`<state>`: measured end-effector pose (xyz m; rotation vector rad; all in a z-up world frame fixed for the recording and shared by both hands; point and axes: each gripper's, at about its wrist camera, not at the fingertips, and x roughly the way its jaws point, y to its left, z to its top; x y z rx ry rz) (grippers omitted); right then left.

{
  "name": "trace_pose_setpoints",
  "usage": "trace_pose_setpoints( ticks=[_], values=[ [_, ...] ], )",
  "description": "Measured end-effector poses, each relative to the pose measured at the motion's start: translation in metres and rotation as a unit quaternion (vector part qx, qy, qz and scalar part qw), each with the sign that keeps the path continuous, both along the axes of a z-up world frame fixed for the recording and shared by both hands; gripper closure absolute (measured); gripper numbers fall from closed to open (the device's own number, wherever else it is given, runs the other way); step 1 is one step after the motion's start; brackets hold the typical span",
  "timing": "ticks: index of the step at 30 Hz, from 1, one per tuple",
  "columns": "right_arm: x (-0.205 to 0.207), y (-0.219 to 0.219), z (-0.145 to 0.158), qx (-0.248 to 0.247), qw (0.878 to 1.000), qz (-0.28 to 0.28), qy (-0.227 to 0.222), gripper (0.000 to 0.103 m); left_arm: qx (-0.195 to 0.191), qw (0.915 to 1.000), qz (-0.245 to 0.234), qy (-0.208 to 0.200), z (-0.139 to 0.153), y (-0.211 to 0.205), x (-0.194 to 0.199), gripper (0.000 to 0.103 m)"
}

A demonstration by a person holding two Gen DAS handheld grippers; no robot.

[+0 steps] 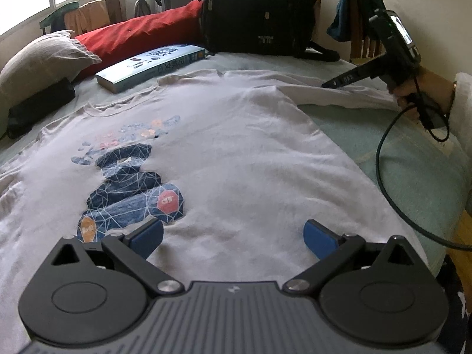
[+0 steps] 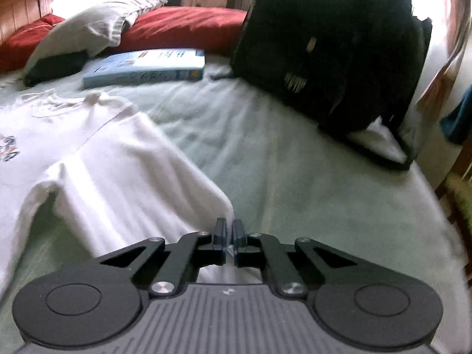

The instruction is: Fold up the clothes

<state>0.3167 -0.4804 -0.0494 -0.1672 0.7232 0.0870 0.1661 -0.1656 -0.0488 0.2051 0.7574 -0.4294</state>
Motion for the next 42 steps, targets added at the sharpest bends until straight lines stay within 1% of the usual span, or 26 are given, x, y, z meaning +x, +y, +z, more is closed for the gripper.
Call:
trace_pose_setpoints(
  ticks=[2,3,6,8,10,11,13,16,18,21,23,24,25,26,28,30,31,32,33,34,35,37,39,41,42],
  values=[
    [0.009,-0.006,0.005,0.016,0.999,-0.027,-0.017,0.096,-0.002,1.0000,0.003,0.000,0.000,0.001,0.001,0.002],
    [0.015,-0.011,0.006,0.027,0.999,-0.040,-0.021,0.095,-0.002,1.0000,0.005,0.002,0.000,0.002,0.002,0.002],
    [0.028,-0.020,0.004,0.051,0.997,-0.063,0.012,0.086,-0.003,1.0000,0.004,-0.001,0.001,0.004,0.001,0.002],
    [0.022,-0.021,0.011,0.059,0.996,-0.066,0.000,0.082,-0.005,1.0000,0.005,-0.005,0.003,0.007,0.001,0.002],
    [0.020,-0.018,0.021,0.077,0.996,-0.052,-0.009,0.073,-0.009,0.9999,0.012,-0.006,0.003,0.011,0.003,0.002],
    [0.020,-0.014,0.027,0.085,0.995,-0.045,-0.014,0.072,-0.011,0.9998,0.017,-0.007,0.004,0.012,0.004,0.002],
    [0.029,-0.001,0.034,0.083,0.996,-0.026,-0.021,0.067,-0.015,0.9997,0.021,-0.006,0.004,0.015,0.005,0.002],
    [0.054,0.014,0.031,0.090,0.996,-0.010,-0.008,0.060,-0.013,0.9996,0.023,-0.005,0.002,0.020,0.004,0.002],
    [0.073,0.022,0.023,0.096,0.995,0.000,0.008,0.060,-0.012,0.9996,0.025,-0.005,0.001,0.023,0.005,0.002],
    [0.088,0.030,0.004,0.081,0.996,0.012,0.047,0.060,-0.017,0.9994,0.029,-0.001,-0.001,0.028,0.007,0.002],
    [0.081,0.036,-0.002,0.062,0.997,0.027,0.044,0.060,-0.021,0.9993,0.032,0.001,-0.003,0.031,0.009,0.002],
    [0.078,0.039,-0.005,0.053,0.997,0.034,0.043,0.064,-0.022,0.9992,0.033,0.002,-0.005,0.032,0.010,0.002],
    [0.076,0.042,-0.004,0.044,0.998,0.036,0.040,0.088,-0.024,0.9991,0.035,0.004,-0.006,0.033,0.011,0.002],
    [0.075,0.046,-0.004,0.035,0.998,0.033,0.034,0.099,-0.027,0.9990,0.036,0.006,-0.007,0.034,0.012,0.002],
    [0.083,0.053,-0.004,-0.003,1.000,0.005,0.010,0.101,-0.029,0.9988,0.038,0.008,-0.007,0.035,0.013,0.002],
    [0.098,0.047,-0.004,0.013,0.999,-0.028,0.015,0.100,-0.026,0.9989,0.038,0.004,-0.005,0.036,0.011,0.002],
    [0.101,0.039,0.000,0.047,0.998,-0.037,0.023,0.099,-0.023,0.9990,0.039,0.000,-0.003,0.037,0.009,0.002],
    [0.097,0.032,0.005,0.076,0.996,-0.038,0.023,0.099,-0.022,0.9990,0.039,-0.006,0.000,0.038,0.008,0.002],
    [0.086,0.027,0.013,0.092,0.995,-0.033,0.019,0.093,-0.024,0.9989,0.041,-0.009,0.001,0.040,0.008,0.002],
    [0.075,0.022,0.021,0.108,0.994,-0.027,0.014,0.090,-0.026,0.9987,0.042,-0.011,0.002,0.043,0.008,0.002],
    [0.061,0.019,0.028,0.104,0.994,-0.023,0.011,0.089,-0.030,0.9984,0.047,-0.008,0.002,0.044,0.009,0.002],
    [0.029,0.011,0.041,0.100,0.995,-0.017,0.009,0.080,-0.038,0.9980,0.051,-0.002,0.001,0.046,0.009,0.002],
    [-0.006,-0.006,0.047,0.121,0.992,-0.024,0.014,0.076,-0.046,0.9978,0.048,0.005,0.001,0.047,0.008,0.002],
    [-0.040,-0.023,0.046,0.154,0.987,-0.039,0.025,0.072,-0.046,0.9982,0.038,0.003,0.002,0.044,0.004,0.002],
    [-0.057,-0.034,0.041,0.171,0.983,-0.055,0.031,0.069,-0.045,0.9984,0.034,0.002,0.003,0.043,0.003,0.002]
  ],
)
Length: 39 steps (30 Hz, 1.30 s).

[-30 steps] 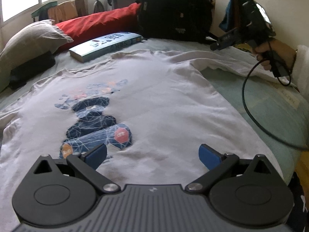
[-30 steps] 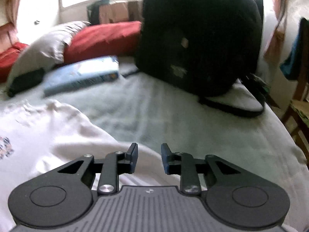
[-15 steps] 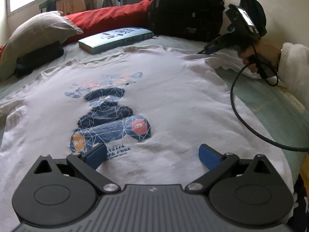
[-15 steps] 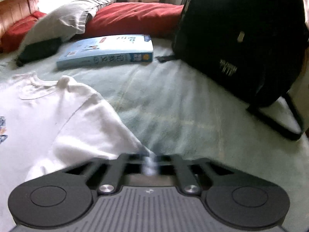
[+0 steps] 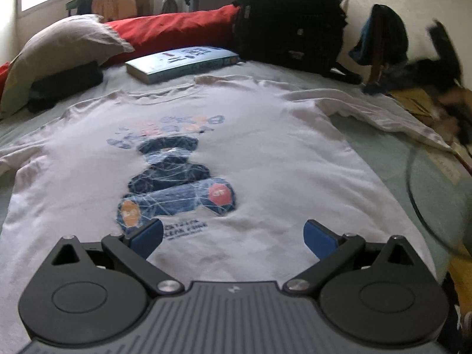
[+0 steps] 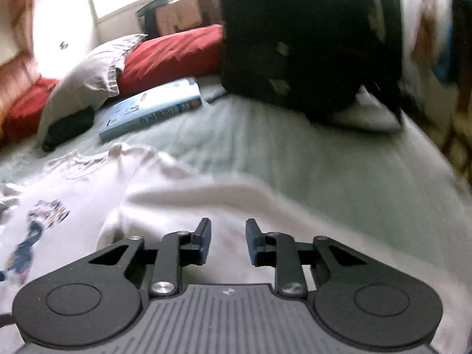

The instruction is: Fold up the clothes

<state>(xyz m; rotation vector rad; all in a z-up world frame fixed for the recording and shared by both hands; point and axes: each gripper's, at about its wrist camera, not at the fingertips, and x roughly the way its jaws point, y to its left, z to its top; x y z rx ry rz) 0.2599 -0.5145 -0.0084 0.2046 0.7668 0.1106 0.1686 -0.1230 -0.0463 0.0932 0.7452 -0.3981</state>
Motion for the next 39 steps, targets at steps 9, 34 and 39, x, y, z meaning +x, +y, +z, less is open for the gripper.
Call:
trace_pose_setpoints(
  ticks=[9,34,39],
  values=[
    [-0.139,-0.101,-0.069,0.233,0.954,-0.187,-0.027,0.055,-0.002,0.9999,-0.013,0.003,0.003,-0.007,-0.008,0.002],
    [-0.152,-0.152,-0.036,0.048,0.918,-0.393,-0.028,0.055,0.023,0.9997,-0.009,-0.007,0.011,-0.012,-0.013,0.002],
    [-0.117,-0.112,-0.010,0.008,0.948,-0.315,-0.050,0.043,0.026,0.9996,0.012,-0.007,0.010,-0.005,-0.010,0.002]
  ],
)
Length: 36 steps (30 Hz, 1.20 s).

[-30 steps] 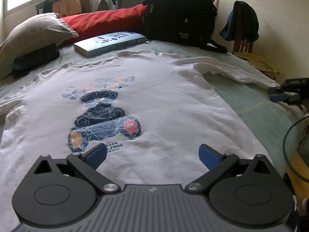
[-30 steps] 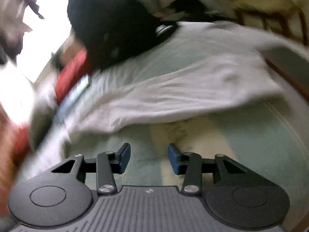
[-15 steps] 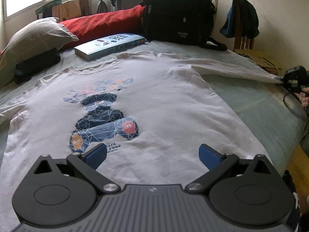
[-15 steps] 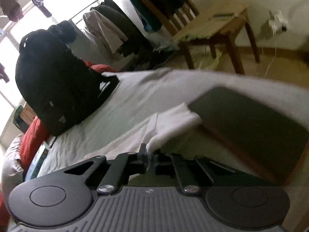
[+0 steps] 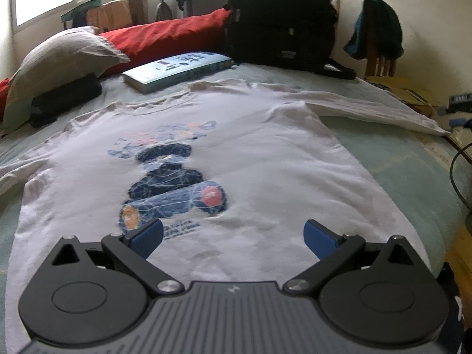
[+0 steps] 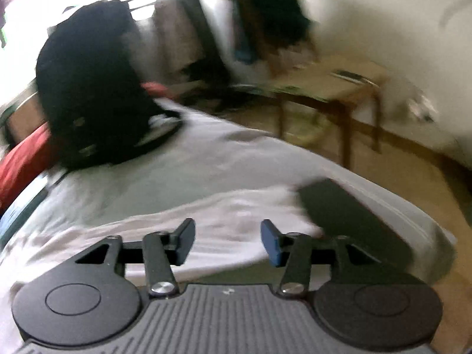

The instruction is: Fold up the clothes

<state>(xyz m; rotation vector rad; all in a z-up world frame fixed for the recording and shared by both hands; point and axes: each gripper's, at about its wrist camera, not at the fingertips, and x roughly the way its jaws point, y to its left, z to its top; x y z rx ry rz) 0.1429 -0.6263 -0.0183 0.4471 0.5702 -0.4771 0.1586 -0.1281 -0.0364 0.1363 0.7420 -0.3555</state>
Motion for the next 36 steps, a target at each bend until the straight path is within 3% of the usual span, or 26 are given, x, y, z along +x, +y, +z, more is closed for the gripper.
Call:
trace_pose_setpoints(
  ticks=[4,7,11,14,21,25,27,28,33,36],
  values=[
    [0.057,0.053,-0.008,-0.037,0.995,0.091,0.016,0.039,0.004,1.0000,0.002,0.001,-0.001,0.003,-0.001,0.002],
    [0.086,0.078,-0.034,-0.050,0.989,0.127,0.057,0.038,0.010,0.9999,0.003,-0.001,-0.002,0.004,-0.001,0.002],
    [0.063,0.089,-0.053,-0.080,0.986,0.133,0.067,0.026,0.023,0.9996,0.015,0.003,-0.008,0.012,0.003,0.002],
    [0.059,0.085,-0.036,-0.069,0.986,0.126,0.088,0.024,0.014,0.9992,0.033,0.017,-0.014,0.022,0.010,0.002],
    [0.142,0.111,0.005,0.006,0.986,0.153,0.057,0.011,-0.001,0.9990,0.039,0.021,-0.016,0.030,0.012,0.002],
    [0.214,0.151,-0.013,0.017,0.978,0.166,0.126,0.010,-0.001,0.9991,0.038,0.020,-0.017,0.033,0.012,0.002],
    [0.235,0.158,-0.028,-0.007,0.978,0.145,0.152,0.009,-0.004,0.9991,0.037,0.020,-0.017,0.035,0.013,0.002],
    [0.246,0.162,-0.036,-0.019,0.977,0.134,0.165,0.002,-0.006,0.9991,0.037,0.020,-0.018,0.036,0.013,0.002],
    [0.261,0.138,-0.040,-0.034,0.984,0.105,0.137,0.000,-0.011,0.9993,0.033,0.017,-0.021,0.039,0.014,0.001],
    [0.237,0.120,-0.024,-0.016,0.988,0.100,0.116,0.000,-0.011,0.9994,0.030,0.014,-0.021,0.039,0.012,0.001]
  ],
)
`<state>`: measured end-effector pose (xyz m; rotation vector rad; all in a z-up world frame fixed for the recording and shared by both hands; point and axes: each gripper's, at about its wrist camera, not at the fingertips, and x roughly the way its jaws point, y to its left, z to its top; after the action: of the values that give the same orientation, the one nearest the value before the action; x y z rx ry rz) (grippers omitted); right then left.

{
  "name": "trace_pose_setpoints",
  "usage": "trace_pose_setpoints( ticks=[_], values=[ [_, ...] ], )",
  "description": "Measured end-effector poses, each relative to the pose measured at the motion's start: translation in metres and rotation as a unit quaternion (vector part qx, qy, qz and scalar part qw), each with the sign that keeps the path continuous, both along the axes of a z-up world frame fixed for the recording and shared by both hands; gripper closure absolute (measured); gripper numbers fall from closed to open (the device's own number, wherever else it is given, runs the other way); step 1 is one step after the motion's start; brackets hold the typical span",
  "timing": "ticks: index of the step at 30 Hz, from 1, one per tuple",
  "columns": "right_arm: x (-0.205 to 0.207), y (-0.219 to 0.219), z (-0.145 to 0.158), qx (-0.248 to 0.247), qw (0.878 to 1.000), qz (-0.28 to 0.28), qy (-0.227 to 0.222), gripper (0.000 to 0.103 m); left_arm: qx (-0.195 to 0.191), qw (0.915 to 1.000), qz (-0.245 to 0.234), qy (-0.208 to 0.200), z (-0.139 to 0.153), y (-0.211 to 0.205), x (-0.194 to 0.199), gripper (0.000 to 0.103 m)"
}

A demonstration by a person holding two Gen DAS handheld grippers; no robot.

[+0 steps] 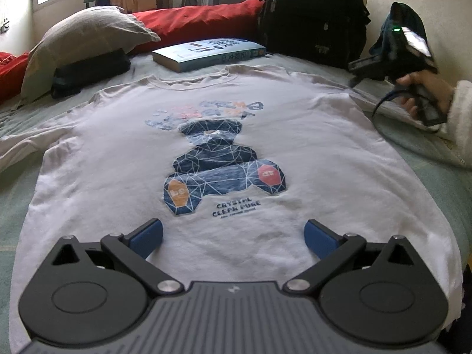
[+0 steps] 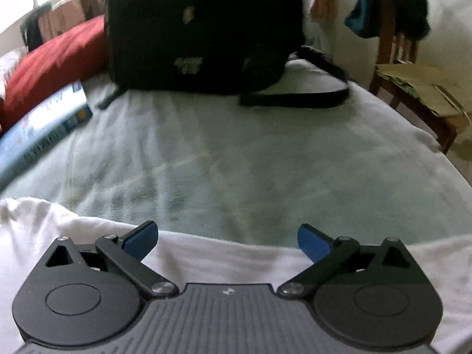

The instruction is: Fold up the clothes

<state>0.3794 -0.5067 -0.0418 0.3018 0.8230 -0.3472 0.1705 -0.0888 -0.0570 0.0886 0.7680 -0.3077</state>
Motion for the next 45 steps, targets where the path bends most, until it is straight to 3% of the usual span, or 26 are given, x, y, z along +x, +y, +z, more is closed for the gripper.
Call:
trace_pose_setpoints(
  ticks=[3,8,13,17,21,24,26,28,30,33,38,45],
  values=[
    [-0.049,-0.016,0.017,0.013,0.999,0.001,-0.029,0.000,0.002,1.0000,0.003,-0.001,0.002,0.000,-0.001,0.001],
    [-0.098,-0.058,0.001,-0.014,0.998,-0.052,0.018,0.000,0.010,0.9999,0.001,-0.004,0.004,-0.004,-0.004,0.001],
    [-0.095,-0.095,-0.028,-0.021,0.997,-0.072,0.014,0.000,0.026,0.9997,0.001,-0.005,0.005,-0.010,-0.004,0.001],
    [-0.073,-0.102,-0.028,-0.041,0.996,-0.077,0.021,0.000,0.035,0.9994,0.003,-0.010,0.010,-0.014,-0.007,0.001],
    [-0.091,-0.088,-0.008,-0.039,0.998,-0.046,-0.006,0.000,0.037,0.9992,-0.005,-0.016,0.014,-0.017,-0.011,0.001],
    [-0.117,-0.054,0.010,-0.053,0.998,0.017,-0.043,0.002,0.040,0.9990,-0.008,-0.016,0.014,-0.020,-0.011,0.001],
    [-0.133,-0.027,0.019,-0.052,0.992,0.087,-0.073,0.017,0.039,0.9990,-0.013,-0.016,0.014,-0.022,-0.012,0.001],
    [-0.145,-0.002,0.023,-0.051,0.982,0.159,-0.087,0.047,0.039,0.9989,-0.018,-0.018,0.015,-0.025,-0.013,0.001],
    [-0.153,0.021,0.025,-0.052,0.968,0.224,-0.098,0.059,0.041,0.9987,-0.024,-0.020,0.016,-0.028,-0.015,0.001],
    [-0.155,0.061,0.020,-0.096,0.941,0.312,-0.095,0.079,0.044,0.9984,-0.029,-0.020,0.015,-0.030,-0.015,0.001],
    [-0.133,0.093,0.001,-0.165,0.912,0.369,-0.070,0.080,0.043,0.9986,-0.026,-0.016,0.013,-0.028,-0.013,0.001],
    [-0.118,0.100,-0.010,-0.227,0.896,0.377,-0.059,0.080,0.029,0.9993,-0.023,-0.008,0.008,-0.023,-0.007,0.001]
  ],
)
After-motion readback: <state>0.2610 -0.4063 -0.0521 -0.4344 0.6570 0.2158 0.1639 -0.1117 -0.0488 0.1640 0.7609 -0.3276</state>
